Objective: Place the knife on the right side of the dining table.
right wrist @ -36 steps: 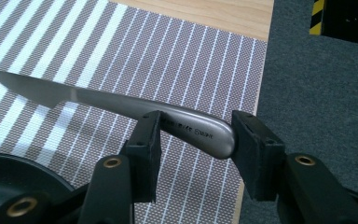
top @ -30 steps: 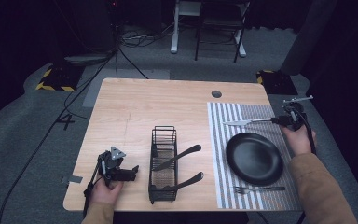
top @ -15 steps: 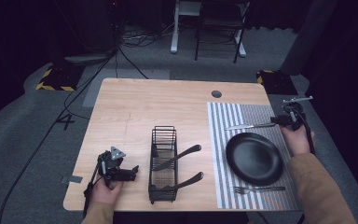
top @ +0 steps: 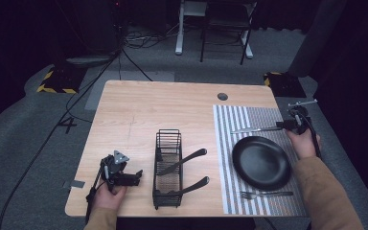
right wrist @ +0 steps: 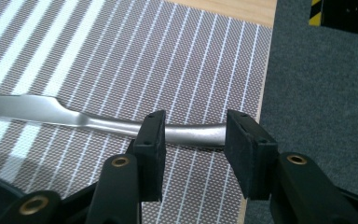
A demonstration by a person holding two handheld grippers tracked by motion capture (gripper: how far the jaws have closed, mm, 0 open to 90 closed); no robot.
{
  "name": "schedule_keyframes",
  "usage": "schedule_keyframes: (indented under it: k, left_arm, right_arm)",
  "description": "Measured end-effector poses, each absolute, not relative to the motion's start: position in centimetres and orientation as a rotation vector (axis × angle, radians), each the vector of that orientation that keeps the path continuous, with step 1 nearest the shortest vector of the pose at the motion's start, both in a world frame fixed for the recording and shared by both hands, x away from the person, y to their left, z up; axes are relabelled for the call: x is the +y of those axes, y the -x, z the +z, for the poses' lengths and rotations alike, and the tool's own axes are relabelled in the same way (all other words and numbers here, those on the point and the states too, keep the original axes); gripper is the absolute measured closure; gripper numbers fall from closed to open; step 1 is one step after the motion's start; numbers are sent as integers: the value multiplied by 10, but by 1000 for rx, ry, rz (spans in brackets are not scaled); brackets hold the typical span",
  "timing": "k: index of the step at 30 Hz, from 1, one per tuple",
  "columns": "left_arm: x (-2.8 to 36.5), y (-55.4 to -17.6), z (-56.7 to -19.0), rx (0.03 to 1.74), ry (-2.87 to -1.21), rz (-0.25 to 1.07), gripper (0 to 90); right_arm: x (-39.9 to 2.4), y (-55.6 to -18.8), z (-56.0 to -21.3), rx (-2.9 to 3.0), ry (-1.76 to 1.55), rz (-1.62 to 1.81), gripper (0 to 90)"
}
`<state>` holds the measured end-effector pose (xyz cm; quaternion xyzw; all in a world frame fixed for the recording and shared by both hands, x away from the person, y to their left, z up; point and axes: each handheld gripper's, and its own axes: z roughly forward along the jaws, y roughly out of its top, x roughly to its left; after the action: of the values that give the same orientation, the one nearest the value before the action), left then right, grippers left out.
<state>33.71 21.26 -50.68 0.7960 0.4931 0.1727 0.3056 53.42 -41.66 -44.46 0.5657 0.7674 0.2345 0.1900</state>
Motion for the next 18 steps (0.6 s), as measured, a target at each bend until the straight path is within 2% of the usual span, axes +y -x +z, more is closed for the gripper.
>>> schedule_keyframes:
  k: [8, 18]
  left_arm:
    - [213, -337, -507, 1305, -2107, 457, 6]
    - [213, -337, -507, 1307, -2106, 458, 6]
  right_arm:
    - [-423, -542, -457, 2092, -1676, 609, 609]
    - [-419, -552, -469, 2053, -1705, 584, 585]
